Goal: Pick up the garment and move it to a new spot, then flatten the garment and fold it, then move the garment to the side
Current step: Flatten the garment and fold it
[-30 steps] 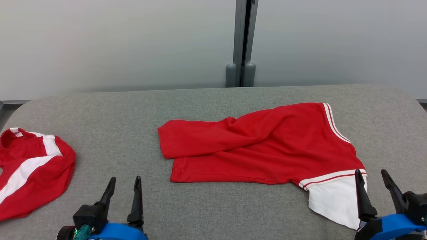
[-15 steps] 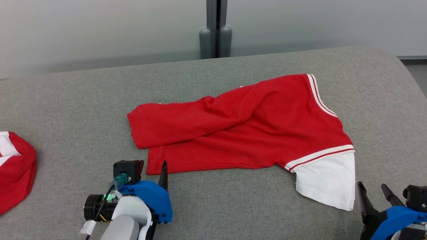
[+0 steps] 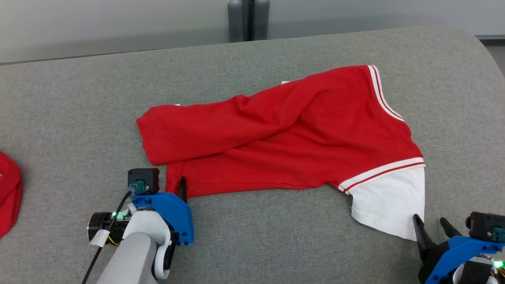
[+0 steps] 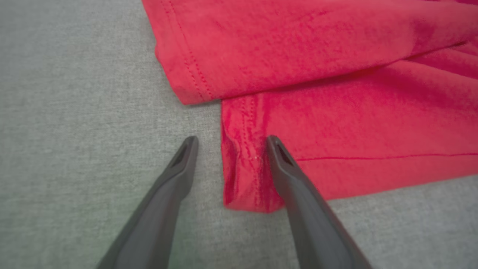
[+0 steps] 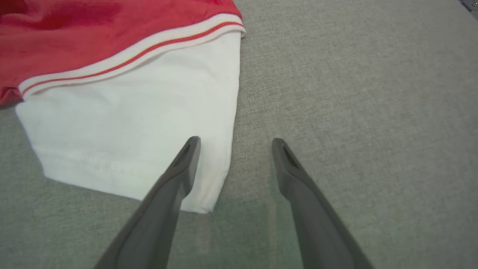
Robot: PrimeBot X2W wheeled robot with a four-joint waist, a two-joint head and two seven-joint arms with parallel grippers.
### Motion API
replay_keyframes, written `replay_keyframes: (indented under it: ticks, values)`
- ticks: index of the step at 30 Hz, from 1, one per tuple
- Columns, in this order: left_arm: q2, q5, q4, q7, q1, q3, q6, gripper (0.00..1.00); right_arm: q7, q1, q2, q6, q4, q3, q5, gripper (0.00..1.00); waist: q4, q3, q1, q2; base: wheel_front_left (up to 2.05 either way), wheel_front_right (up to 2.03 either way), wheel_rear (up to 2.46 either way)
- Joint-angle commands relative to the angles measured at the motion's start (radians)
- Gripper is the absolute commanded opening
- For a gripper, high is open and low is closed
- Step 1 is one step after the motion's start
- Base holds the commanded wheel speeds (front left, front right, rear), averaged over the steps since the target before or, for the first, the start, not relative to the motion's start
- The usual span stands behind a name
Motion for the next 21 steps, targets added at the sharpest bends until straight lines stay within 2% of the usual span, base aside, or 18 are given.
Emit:
replay_keyframes:
  ticks: [1,2,3,4,16,17,18,19,21]
  values:
    - [0.001,-0.008,0.020,0.021,0.006,-0.003,-0.009,0.75,0.003,-0.010,-0.004,0.000,0.004,0.000,0.005,1.00,-0.001,0.004,0.0000,-0.0001,0.00,0.00,0.00]
    - [0.003,-0.015,0.024,0.031,0.008,-0.004,-0.018,0.39,0.008,-0.011,-0.003,0.000,0.011,-0.001,0.008,1.00,-0.002,0.008,0.0000,-0.0001,0.00,0.00,0.00]
    - [0.005,-0.018,0.026,0.040,0.010,-0.007,-0.025,0.23,0.013,-0.010,-0.003,0.000,0.016,0.002,0.008,1.00,-0.003,0.012,0.0000,-0.0001,0.00,0.00,0.00]
    - [0.005,-0.023,0.028,0.049,0.014,-0.011,-0.030,0.00,0.018,-0.009,-0.003,0.000,0.020,0.009,0.016,1.00,-0.004,0.015,0.0000,-0.0001,0.00,0.00,0.00]
    - [0.020,-0.052,0.031,0.068,0.048,-0.020,-0.056,0.00,0.031,-0.016,0.009,0.003,0.104,0.152,0.080,1.00,-0.007,0.045,0.0000,-0.0001,0.00,0.00,0.00]
    - [0.020,-0.053,0.032,0.066,0.050,-0.022,-0.057,0.00,0.036,-0.018,0.012,0.006,0.114,0.170,0.083,0.95,-0.005,0.046,0.0000,-0.0001,0.00,0.00,0.00]
    - [0.019,-0.055,0.033,0.065,0.052,-0.024,-0.057,0.00,0.036,-0.020,0.015,0.006,0.120,0.188,0.087,0.75,-0.003,0.047,0.0000,-0.0001,0.00,0.00,0.00]
    - [0.019,-0.057,0.035,0.064,0.053,-0.025,-0.059,0.00,0.037,-0.021,0.019,0.007,0.124,0.208,0.090,0.43,-0.001,0.047,0.0000,-0.0001,0.00,0.00,0.00]
    - [0.019,-0.061,0.037,0.063,0.056,-0.027,-0.062,0.00,0.037,-0.021,0.023,0.009,0.131,0.243,0.096,0.00,0.003,0.048,0.0000,-0.0001,0.00,0.00,0.00]
